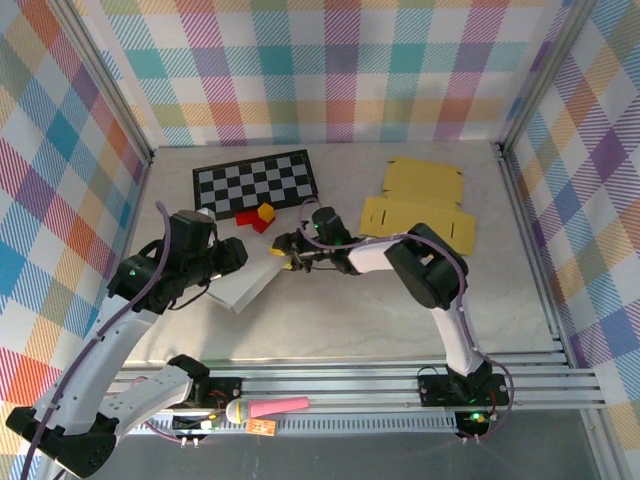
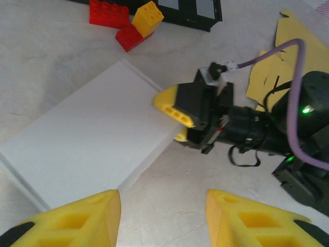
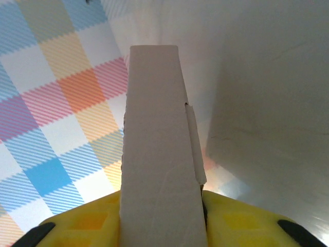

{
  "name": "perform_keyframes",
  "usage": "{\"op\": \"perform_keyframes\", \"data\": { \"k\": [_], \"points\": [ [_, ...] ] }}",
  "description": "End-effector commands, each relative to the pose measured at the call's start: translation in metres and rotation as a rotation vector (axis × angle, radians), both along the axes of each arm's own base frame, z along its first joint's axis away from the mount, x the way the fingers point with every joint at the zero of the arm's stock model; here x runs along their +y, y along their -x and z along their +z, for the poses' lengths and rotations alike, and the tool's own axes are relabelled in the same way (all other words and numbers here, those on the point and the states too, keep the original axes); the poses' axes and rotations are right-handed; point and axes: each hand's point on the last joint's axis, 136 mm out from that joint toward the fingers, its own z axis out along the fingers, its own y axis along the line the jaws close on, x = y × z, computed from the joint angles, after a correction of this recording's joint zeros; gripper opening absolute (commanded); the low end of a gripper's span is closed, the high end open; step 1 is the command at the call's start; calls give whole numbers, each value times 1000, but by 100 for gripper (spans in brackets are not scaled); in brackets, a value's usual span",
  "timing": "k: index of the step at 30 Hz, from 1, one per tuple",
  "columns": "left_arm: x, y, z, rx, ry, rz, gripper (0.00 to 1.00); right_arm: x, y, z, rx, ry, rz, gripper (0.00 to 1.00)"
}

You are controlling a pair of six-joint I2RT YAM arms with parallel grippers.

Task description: Fold the paper box

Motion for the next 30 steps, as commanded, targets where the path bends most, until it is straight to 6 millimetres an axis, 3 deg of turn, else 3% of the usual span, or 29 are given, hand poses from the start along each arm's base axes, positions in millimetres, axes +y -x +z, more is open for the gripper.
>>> {"op": "perform_keyframes", "data": {
  "k": [1,4,8,11,16,20,23,26,30],
  "points": [
    [10,3,9,-51,-23,16,46,26,6,-3,-58,10,9,37],
    [11,4,11,-69,-23,10,46,38,11,-15,-64,85,33,39],
    [10,6,8,-66,-17,6,45,41,13,-35,-51,195,34,42],
    [7,6,4,-56,-4,0,45,41,16,-41,-42,284,77,50],
    [2,6,0,-38,12,-18,45,15,23,-45,-32,497,126,63],
    [-1,4,1,-34,18,-29,45,-17,29,-45,-35,694,168,69],
    [-6,0,2,-33,27,-42,45,-40,26,-34,-74,794,179,70],
    [-13,-4,2,-26,46,-62,44,-61,16,-11,-141,829,144,70],
    [-33,-11,3,-31,110,-128,44,-102,-7,38,-253,843,37,69]
  ]
}}
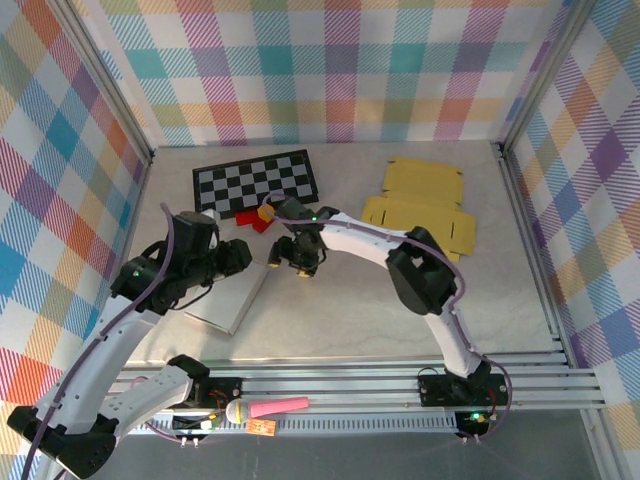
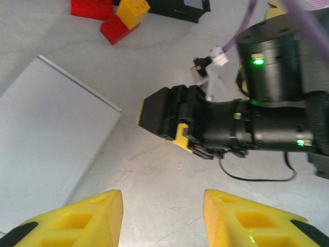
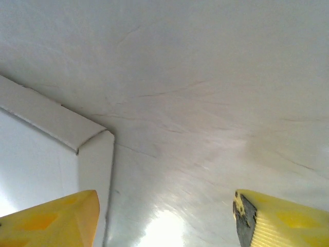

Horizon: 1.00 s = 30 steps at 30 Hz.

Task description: Fold the paper box

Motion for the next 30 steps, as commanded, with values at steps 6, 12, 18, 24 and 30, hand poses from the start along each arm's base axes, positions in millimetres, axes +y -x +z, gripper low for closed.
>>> {"op": "perform_keyframes", "data": {
  "k": [6,12,18,24,30],
  "points": [
    [-68,-22,-7,10,210,-179,41,-159,-59,97,-244,55,-221,64],
    [-126,-46,-38,69,356,-169,38,-295,-99,68,-151,56,-497,63],
    [-175,-63,-64,106,438,-131,37,-350,-129,17,13,37,-639,61],
    [-176,-73,-94,164,495,2,36,-323,-121,-27,217,42,-590,59],
    [-163,-71,-121,212,510,108,39,-266,-69,-38,326,26,-519,59]
  ]
}}
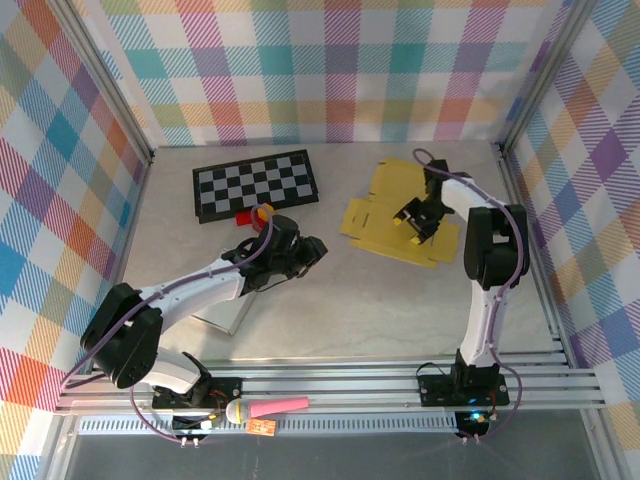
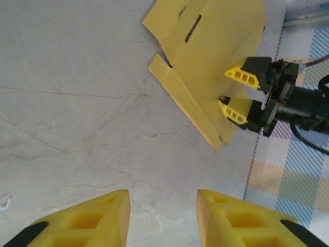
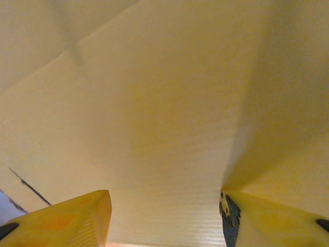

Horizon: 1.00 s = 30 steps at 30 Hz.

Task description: Fold the paper box

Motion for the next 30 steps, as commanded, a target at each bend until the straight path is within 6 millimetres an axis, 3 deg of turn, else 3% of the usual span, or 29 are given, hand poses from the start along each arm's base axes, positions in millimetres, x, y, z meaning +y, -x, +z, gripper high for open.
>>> {"op": "perform_keyframes", "data": {
  "k": [1,6,9,13,18,30],
  "points": [
    [7,-3,-13,36,36,95,40,40,54,-3,135,-66,28,59],
    [20,2,-44,84,60,154,44,70,100,13,138,-97,30,58],
    [26,5,-58,100,50,173,45,77,111,27,113,-117,36,59],
    [31,2,-69,82,62,207,46,77,111,48,59,-124,57,60],
    [22,-8,-78,60,107,214,45,76,106,70,-21,-123,88,61],
    [19,-21,-93,53,156,273,35,74,124,94,-99,-193,43,61]
  ]
}}
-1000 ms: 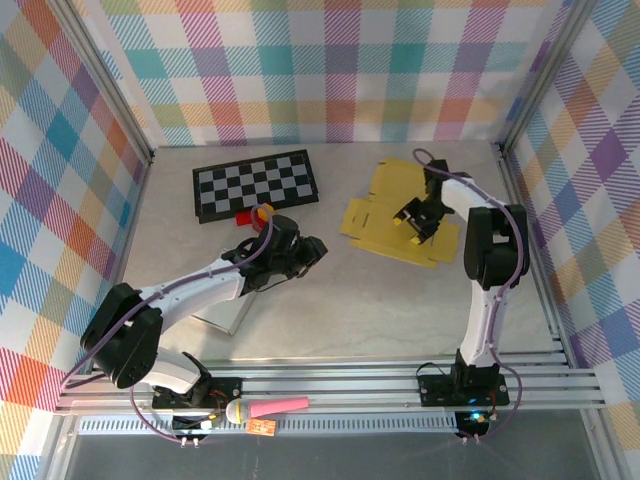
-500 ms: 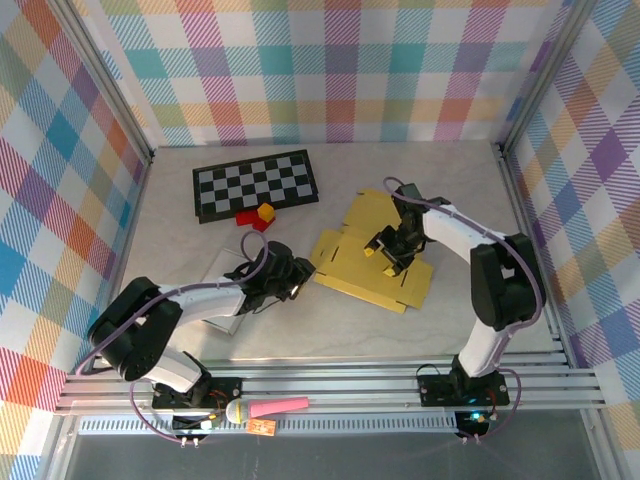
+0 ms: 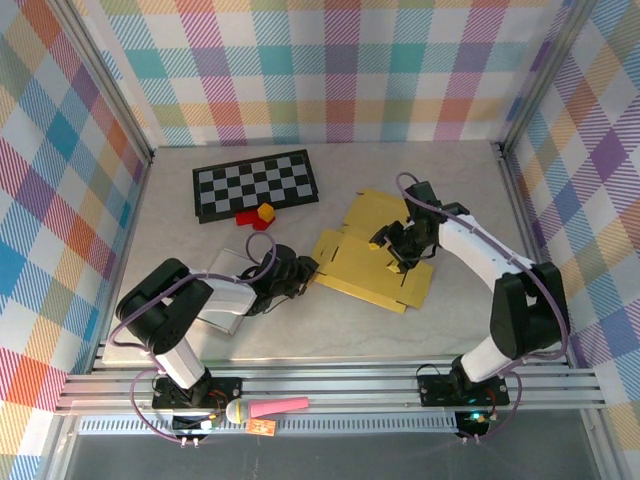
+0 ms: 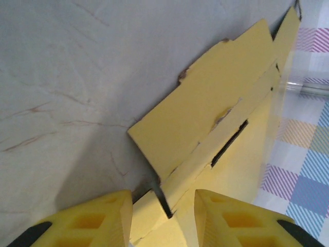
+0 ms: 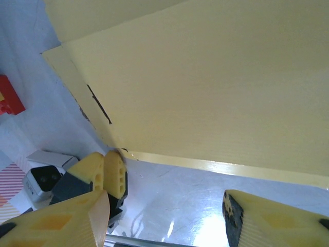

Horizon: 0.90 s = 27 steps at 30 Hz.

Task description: Fold the paper box

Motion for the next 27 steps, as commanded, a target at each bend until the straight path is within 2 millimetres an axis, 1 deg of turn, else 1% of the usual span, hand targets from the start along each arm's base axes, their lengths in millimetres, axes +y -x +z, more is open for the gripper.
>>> {"op": "perform_keyframes", "data": {
  "k": [1,5,7,10,13,17,20,22,25,27],
  "points": [
    [2,-10,4,-34,31,45,35,1,3,15,-30,-48,-29,61],
    [7,-11,1,-41,30,78,33,-2,8,27,-76,-73,-57,61],
    [6,-12,-2,-36,33,80,31,-2,12,32,-89,-85,-66,61],
    [4,-14,-7,-23,56,95,30,-3,15,37,-91,-101,-84,62],
    [8,-13,-10,-11,60,122,29,-3,15,41,-100,-106,-89,62],
    [5,-16,-9,-8,80,137,29,-3,13,45,-108,-107,-93,62],
    [-1,-22,-8,-12,98,137,27,-2,13,45,-108,-116,-95,62],
    [-6,-27,-7,-14,116,138,23,-2,13,45,-106,-115,-99,62],
    [-4,-29,-8,-19,124,160,11,-4,15,45,-108,-109,-105,62],
    [-2,-31,-6,-27,122,173,7,-5,16,46,-114,-109,-113,62]
  ]
}}
